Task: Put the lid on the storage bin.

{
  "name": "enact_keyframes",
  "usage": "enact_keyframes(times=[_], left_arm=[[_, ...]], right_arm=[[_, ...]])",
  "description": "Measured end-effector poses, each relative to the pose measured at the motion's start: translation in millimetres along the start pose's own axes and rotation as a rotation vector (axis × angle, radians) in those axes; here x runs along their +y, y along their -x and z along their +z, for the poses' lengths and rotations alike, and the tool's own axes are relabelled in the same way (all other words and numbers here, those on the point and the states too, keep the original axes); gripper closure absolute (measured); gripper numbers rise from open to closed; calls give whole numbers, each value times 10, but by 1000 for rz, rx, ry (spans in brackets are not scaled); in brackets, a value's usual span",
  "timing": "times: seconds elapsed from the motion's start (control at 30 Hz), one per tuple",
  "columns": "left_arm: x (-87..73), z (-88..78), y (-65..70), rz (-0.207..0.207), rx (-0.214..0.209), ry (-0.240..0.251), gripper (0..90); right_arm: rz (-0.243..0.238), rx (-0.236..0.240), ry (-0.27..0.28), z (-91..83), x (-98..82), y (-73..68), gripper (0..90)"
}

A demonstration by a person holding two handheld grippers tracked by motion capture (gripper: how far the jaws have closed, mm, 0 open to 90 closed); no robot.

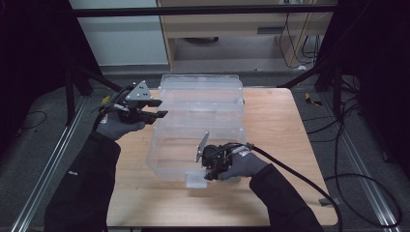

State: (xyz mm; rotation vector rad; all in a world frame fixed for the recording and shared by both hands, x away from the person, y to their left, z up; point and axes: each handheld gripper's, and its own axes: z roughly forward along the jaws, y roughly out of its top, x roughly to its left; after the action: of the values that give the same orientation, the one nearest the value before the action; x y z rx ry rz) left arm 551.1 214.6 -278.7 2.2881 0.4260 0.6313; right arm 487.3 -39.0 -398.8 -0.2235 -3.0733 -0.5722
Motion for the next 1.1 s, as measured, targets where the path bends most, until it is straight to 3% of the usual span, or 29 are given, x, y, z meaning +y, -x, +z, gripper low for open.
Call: enact_keyframes(times=[0.17,0.5,0.73,0.8,0.87,1.1], left_arm=[[60,55,-58,38,4,-13,561],[217,165,-152,150,9,-92,594],[278,236,-196,174,13,-112,604],[300,310,-203,196,6,-141,610],[299,335,-196,188,3,-138,611],[303,461,-190,224,-25,-169,619]], right_arm=[[-3,0,0,0,0,-3,700],[-1,-2,-2,-1,1,-8,701],[-8,-5,-1,-1,-2,-4,701],[-7,-4,0,0,-1,-6,701],[-8,-4,0,0,-1,-6,701],[-12,-3,1,0,-3,-6,701]])
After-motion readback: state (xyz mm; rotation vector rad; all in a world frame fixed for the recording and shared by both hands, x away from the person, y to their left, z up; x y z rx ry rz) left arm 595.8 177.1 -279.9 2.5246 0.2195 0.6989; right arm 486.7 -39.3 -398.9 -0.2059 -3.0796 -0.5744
